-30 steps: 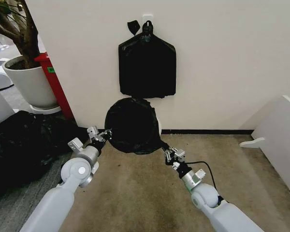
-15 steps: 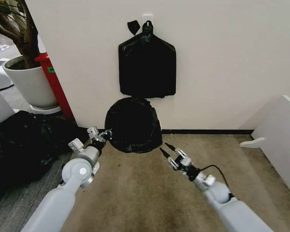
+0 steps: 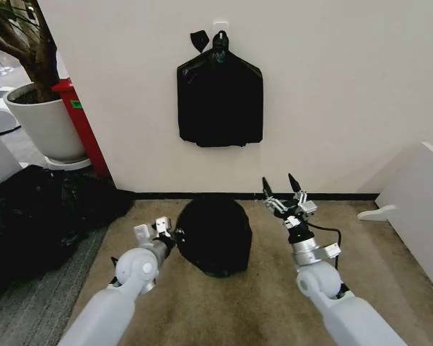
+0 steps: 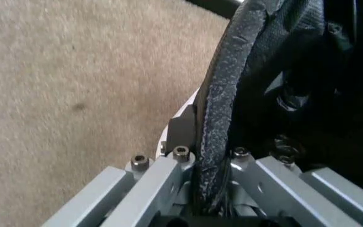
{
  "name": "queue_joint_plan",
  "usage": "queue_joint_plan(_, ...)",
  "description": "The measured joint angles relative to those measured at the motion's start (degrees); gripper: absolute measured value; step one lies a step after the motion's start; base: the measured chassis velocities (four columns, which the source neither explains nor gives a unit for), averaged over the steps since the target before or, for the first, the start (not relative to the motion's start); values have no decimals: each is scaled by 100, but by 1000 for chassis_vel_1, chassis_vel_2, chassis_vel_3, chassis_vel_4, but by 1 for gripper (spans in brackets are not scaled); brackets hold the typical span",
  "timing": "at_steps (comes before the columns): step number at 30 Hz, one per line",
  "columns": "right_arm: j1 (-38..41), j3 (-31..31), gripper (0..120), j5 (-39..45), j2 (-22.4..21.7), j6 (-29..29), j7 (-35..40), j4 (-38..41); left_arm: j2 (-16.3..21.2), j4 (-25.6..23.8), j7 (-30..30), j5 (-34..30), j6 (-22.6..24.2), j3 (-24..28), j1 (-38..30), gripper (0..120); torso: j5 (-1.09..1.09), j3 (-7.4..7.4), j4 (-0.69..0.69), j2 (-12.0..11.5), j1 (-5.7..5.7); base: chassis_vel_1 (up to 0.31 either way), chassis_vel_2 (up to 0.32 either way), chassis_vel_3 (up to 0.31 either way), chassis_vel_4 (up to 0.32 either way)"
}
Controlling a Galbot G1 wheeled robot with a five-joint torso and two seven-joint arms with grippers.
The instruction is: Place the garbage bag over the trash bin.
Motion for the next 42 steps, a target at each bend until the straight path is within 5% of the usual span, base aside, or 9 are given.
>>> queue_joint_plan(9,-30,-71,100,-145,23,-45,-13,-44,-37,-68,-74,10,94,-14,85,16,0,0,0,0,0,0,0,0,0)
queue_joint_plan(28,-195,-67,100,-387,85,-71,-20,-108,286,-811,166,-5,-467,-250,394,90,0,0,1,0,0,0,0,0,0)
queue_joint_plan(33,-296,-24,100,-800,99,-488,763,105,248,-1327,280,522,-1335,-298,693,100,0,0,0,0,0,0,0,0,0)
queue_joint_plan(36,-397,127,100,-1182,149,-1001,1326,349,106,-1670,640,1922,-2370,-341,1036,100,1,-1,0,0,0,0,0,0,0)
queue_joint_plan(38,-429,187,100,-1212,160,-1082,1368,398,66,-1697,718,2232,-2583,-367,1111,100,0,0,1,0,0,0,0,0,0)
queue_joint_plan(42,-723,719,100,-1492,250,-1519,1329,723,-233,-1698,1106,3771,-3752,-845,1487,100,0,-1,0,0,0,0,0,0,0)
